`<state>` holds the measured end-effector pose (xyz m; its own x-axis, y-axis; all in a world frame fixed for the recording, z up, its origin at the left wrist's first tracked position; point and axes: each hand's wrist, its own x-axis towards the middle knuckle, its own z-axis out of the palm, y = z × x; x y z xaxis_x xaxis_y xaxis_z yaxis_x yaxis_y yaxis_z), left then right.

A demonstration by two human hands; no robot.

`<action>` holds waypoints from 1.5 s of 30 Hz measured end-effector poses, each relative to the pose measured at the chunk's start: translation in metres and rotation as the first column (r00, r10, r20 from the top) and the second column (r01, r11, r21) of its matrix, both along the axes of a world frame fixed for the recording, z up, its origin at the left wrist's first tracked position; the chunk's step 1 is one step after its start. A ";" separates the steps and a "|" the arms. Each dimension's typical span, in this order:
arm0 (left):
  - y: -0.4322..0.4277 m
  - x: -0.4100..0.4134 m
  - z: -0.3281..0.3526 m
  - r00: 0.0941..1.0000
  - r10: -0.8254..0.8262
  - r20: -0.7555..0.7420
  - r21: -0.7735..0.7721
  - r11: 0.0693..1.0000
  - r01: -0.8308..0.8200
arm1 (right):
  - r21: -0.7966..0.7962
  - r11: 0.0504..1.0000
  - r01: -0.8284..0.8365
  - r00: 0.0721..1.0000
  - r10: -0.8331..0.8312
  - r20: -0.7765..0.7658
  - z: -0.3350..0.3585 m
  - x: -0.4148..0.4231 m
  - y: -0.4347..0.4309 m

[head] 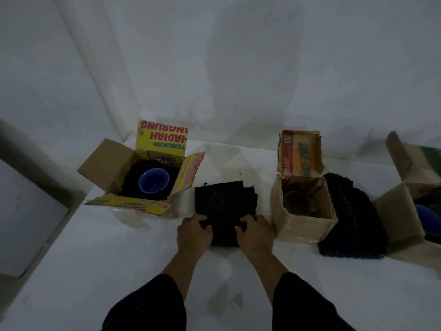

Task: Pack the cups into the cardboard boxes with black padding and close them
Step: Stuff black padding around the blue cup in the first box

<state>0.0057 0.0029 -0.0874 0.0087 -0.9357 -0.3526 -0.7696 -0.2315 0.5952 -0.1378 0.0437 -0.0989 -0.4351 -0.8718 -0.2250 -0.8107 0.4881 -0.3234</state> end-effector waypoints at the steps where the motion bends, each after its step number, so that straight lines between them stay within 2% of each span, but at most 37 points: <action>1: 0.000 0.001 0.002 0.998 0.034 -0.057 0.029 0.999 -0.032 | -0.009 1.000 0.010 1.000 -0.010 -0.007 0.001 -0.001 0.001; 4: 0.001 0.007 0.006 0.957 0.160 -0.243 0.128 0.983 -0.131 | -0.078 0.994 0.072 0.996 -0.067 0.064 0.003 0.001 0.008; 7: 0.003 0.015 0.013 0.855 0.310 -0.416 0.247 0.943 -0.222 | -0.150 0.965 0.216 0.933 -0.158 0.322 0.007 0.004 0.017; 10: 0.008 0.026 0.024 0.782 0.362 -0.507 0.325 0.921 -0.216 | -0.226 0.925 0.306 0.872 -0.178 0.455 0.018 0.010 0.030; 12: 0.015 0.034 0.030 0.760 0.358 -0.542 0.363 0.916 -0.173 | -0.268 0.904 0.333 0.857 -0.171 0.487 0.026 0.015 0.041; 17: 0.033 0.046 0.058 0.814 0.238 -0.529 0.329 0.942 -0.062 | -0.372 0.854 0.364 0.866 -0.163 0.473 0.054 0.032 0.071; 24: 0.053 0.051 0.101 0.823 -0.060 -0.565 0.152 0.973 0.175 | -0.527 0.772 0.354 0.924 -0.203 0.323 0.085 0.045 0.100; 28: 0.060 0.063 0.130 0.797 -0.162 -0.582 0.059 0.969 0.241 | -0.619 0.708 0.339 0.938 -0.207 0.277 0.108 0.054 0.110; 34: 0.046 0.091 0.171 0.718 -0.261 -0.646 -0.074 0.957 0.281 | -0.715 0.602 0.356 0.933 -0.182 0.311 0.149 0.076 0.100; 37: 0.027 0.109 0.179 0.724 -0.240 -0.647 -0.100 0.968 0.232 | -0.697 0.609 0.380 0.914 -0.131 0.384 0.161 0.093 0.085; 40: 0.007 0.127 0.182 0.746 -0.237 -0.622 -0.142 0.972 0.190 | -0.702 0.641 0.311 0.939 -0.090 0.333 0.169 0.108 0.068; 43: -0.014 0.148 0.180 0.785 -0.197 -0.588 -0.135 0.980 0.145 | -0.655 0.717 0.237 0.948 -0.024 0.317 0.179 0.126 0.052; 45: -0.030 0.162 0.180 0.813 -0.170 -0.557 -0.128 0.985 0.117 | -0.656 0.724 0.214 0.945 0.017 0.326 0.180 0.134 0.035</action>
<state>0.1676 -0.0272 0.0923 -0.3037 -0.9367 -0.1742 -0.3139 -0.0742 0.9466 -0.0034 0.0789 0.0814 -0.5419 -0.7936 0.2765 -0.5819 0.1170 -0.8048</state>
